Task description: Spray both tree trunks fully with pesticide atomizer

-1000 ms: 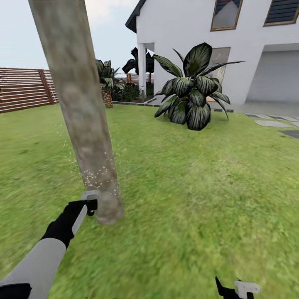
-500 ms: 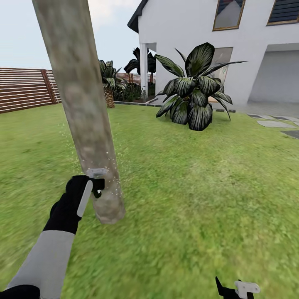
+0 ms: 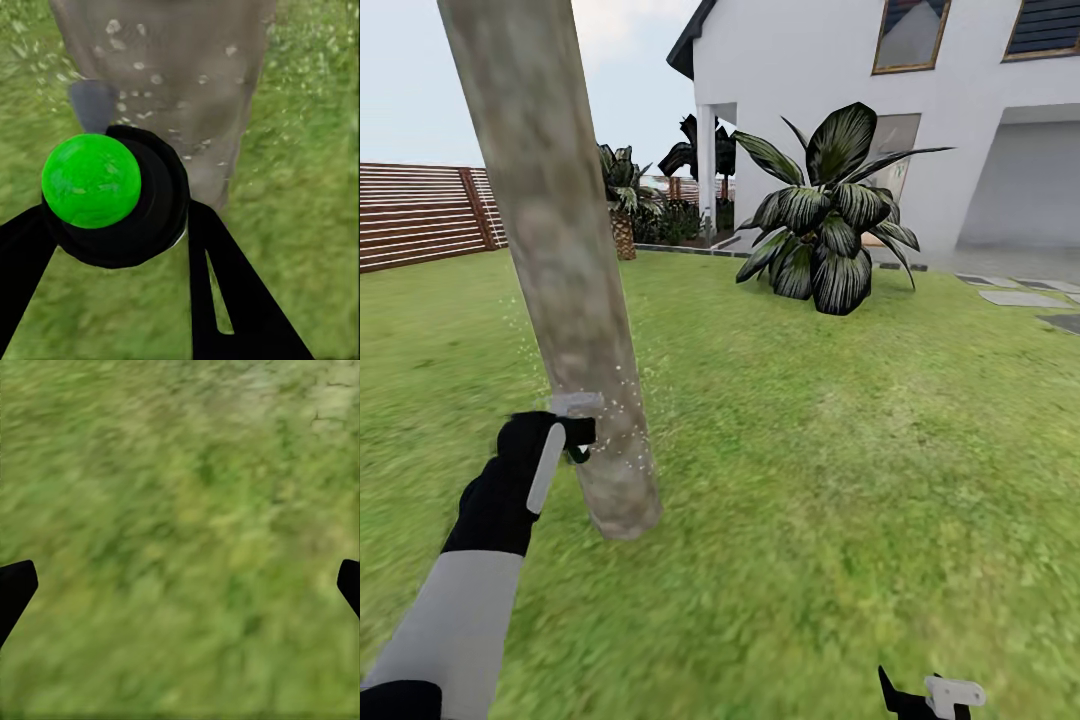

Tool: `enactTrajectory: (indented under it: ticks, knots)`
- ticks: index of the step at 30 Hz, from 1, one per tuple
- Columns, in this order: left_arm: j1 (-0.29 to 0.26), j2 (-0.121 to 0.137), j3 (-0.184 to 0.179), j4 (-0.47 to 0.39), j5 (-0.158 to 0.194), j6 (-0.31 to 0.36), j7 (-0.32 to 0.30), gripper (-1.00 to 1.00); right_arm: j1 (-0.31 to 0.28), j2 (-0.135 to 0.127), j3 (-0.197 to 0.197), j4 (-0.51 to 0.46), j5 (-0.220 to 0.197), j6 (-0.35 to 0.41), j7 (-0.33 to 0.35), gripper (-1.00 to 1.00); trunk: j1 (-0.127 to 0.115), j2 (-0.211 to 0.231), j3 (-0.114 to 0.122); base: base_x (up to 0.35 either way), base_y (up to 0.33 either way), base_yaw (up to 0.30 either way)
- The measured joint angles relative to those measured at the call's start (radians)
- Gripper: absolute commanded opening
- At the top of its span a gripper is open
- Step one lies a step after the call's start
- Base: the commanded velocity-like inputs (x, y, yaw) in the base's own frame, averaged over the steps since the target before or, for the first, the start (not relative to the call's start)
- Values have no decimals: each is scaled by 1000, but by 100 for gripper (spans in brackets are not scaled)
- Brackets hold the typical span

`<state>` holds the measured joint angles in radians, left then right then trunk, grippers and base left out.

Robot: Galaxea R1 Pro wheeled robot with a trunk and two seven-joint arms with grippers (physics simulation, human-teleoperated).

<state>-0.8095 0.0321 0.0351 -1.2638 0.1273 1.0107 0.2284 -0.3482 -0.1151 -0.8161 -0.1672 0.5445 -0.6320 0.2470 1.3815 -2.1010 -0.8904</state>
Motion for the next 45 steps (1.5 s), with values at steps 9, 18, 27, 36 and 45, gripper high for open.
enactTrajectory:
  ticks: [9,18,27,36,45]
  knots:
    - [35,-16,-3,1,-20,-9,-2,-100,0,0,0,0,0,0,0,100,0,0,0,-84,5,0]
    - [235,-5,-13,28,-17,-135,-9,-100,0,0,0,0,0,0,0,100,0,0,0,-283,57,0]
    - [329,28,-308,547,-58,-649,-131,-100,0,5,1,2,130,1,2,100,0,0,0,-8,1,0]
    - [326,82,-338,595,-343,-849,-810,-100,-168,110,82,-5,641,97,18,100,0,0,0,0,0,0]
    - [323,119,-328,585,-489,-845,-974,-100,-251,132,81,-47,750,134,267,100,0,0,0,0,0,0]
